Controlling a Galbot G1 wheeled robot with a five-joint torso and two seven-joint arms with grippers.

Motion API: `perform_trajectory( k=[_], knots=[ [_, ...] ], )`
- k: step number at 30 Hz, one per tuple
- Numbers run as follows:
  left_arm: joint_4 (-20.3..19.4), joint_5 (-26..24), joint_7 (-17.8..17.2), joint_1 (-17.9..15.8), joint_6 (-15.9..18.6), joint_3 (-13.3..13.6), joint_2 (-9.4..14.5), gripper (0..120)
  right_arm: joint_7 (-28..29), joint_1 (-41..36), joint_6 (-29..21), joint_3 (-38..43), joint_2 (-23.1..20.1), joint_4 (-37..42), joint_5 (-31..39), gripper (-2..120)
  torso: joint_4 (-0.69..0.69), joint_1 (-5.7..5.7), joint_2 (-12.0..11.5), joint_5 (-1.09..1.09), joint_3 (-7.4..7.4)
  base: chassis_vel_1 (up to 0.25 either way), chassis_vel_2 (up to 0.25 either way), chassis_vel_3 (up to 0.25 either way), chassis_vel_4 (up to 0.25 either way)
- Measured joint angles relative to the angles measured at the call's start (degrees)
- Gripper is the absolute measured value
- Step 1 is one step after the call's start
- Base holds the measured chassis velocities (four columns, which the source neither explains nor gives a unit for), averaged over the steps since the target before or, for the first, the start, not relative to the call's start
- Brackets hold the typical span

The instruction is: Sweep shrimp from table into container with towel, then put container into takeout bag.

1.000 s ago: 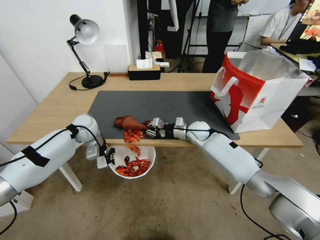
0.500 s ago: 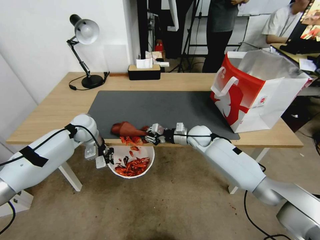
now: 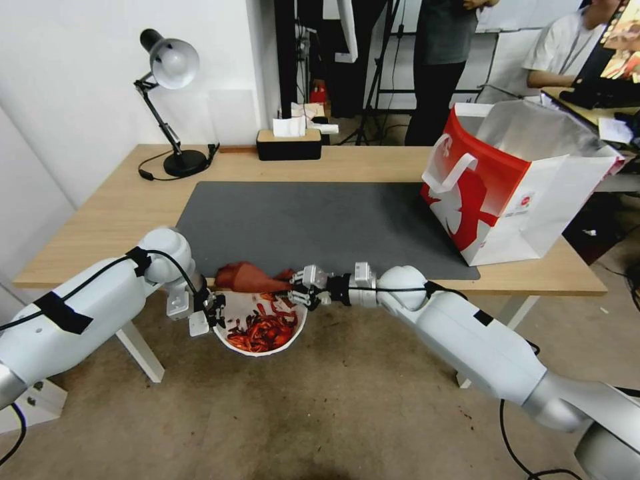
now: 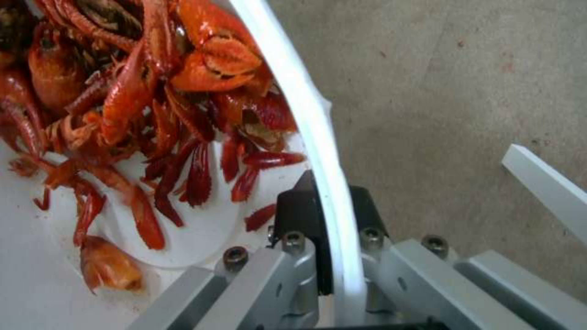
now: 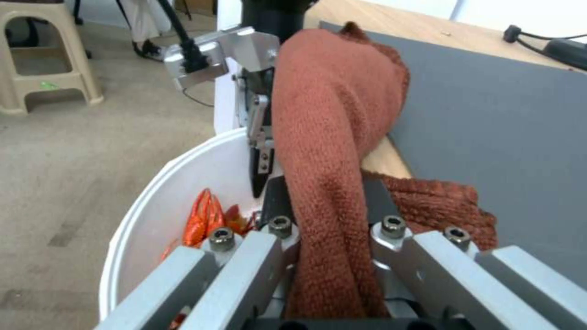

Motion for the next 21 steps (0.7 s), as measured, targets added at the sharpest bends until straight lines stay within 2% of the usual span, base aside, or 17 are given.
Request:
perform_trajectory(
  k=[1, 5, 7, 18, 21],
  knots=[
    [0.0, 0.0, 0.0, 0.0, 0.0, 0.0, -0.1, 0, 0.0, -0.4, -0.2, -0.1, -0.1, 0.3, 0.0, 6, -0.03, 0.0, 0.0, 0.05, 0.02, 0.0, 0.0, 0.0, 0.0],
    [0.0, 0.0, 0.0, 0.0, 0.0, 0.0, -0.1, 0, 0.0, -1.0, -0.5, 0.0, -0.2, 0.8, 0.3, 6, -0.01, 0.01, 0.0, 0.0, 0.01, 0.0, 0.0, 0.0, 0.0],
    [0.1, 0.0, 0.0, 0.1, 0.0, 0.0, -0.1, 0, 0.1, -1.5, -0.8, 0.1, -0.4, 1.8, 0.9, 6, -0.05, 0.02, 0.0, 0.02, 0.03, 0.0, 0.0, 0.0, 0.0],
    [0.1, 0.1, 0.0, 0.4, 0.0, 0.0, -0.1, 0, 1.3, -1.5, -0.8, 2.6, -0.9, 6.0, 4.7, 6, -0.03, 0.02, 0.0, 0.03, 0.0, 0.0, 0.0, 0.0, 0.0],
    [0.1, 0.1, 0.0, 0.4, 0.0, 0.0, -0.1, 0, 3.3, -1.1, -1.3, 4.7, -1.4, 8.3, 6.7, 6, -0.02, 0.01, 0.0, 0.03, 0.0, 0.0, 0.0, 0.0, 0.0]
  ],
)
